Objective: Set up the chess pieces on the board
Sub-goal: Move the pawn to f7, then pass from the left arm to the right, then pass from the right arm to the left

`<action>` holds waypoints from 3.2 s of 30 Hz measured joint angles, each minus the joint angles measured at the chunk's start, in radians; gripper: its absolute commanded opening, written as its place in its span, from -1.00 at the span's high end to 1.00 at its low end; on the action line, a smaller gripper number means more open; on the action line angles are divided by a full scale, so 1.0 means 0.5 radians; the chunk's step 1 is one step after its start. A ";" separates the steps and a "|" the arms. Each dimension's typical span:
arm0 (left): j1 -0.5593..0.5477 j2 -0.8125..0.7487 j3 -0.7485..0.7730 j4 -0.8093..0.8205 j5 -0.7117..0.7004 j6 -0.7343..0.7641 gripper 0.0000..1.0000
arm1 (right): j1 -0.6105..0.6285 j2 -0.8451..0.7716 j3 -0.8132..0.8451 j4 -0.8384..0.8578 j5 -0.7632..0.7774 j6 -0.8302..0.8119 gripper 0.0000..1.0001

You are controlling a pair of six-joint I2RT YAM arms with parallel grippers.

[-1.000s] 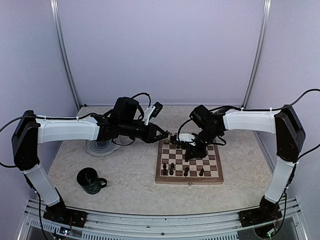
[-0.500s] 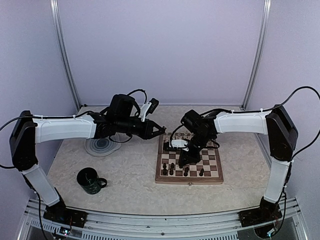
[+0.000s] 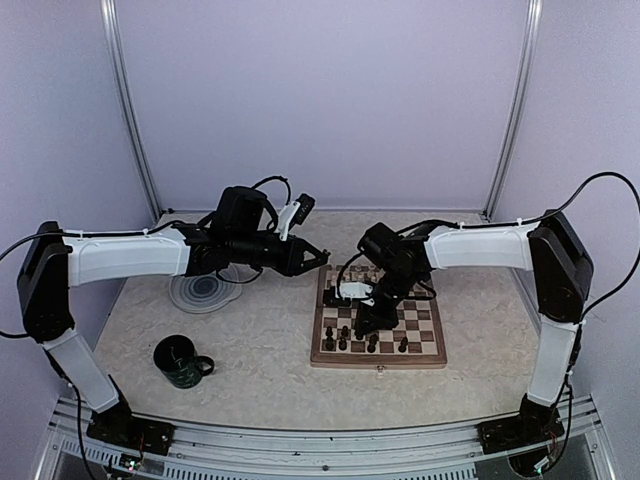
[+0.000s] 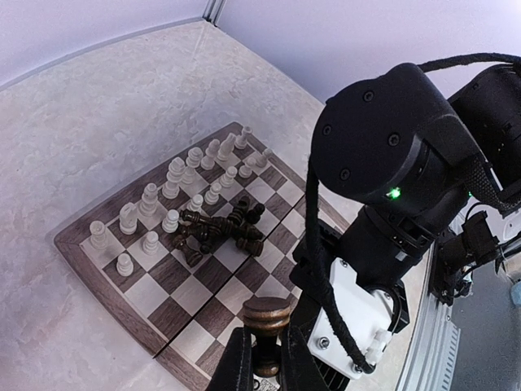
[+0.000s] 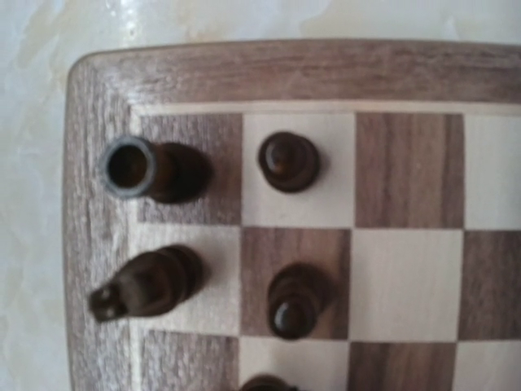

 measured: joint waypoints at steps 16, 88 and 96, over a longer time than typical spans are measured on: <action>0.000 0.000 0.001 -0.026 0.000 0.011 0.90 | 0.014 0.003 0.002 0.004 0.001 0.051 0.38; -0.172 0.040 -0.313 0.501 0.302 -0.388 0.18 | -0.349 -1.034 -0.558 0.370 -0.129 -0.095 1.00; -0.397 -0.048 -0.235 0.951 -0.096 -0.126 0.14 | -0.591 -0.933 -0.570 0.465 -0.967 0.130 0.98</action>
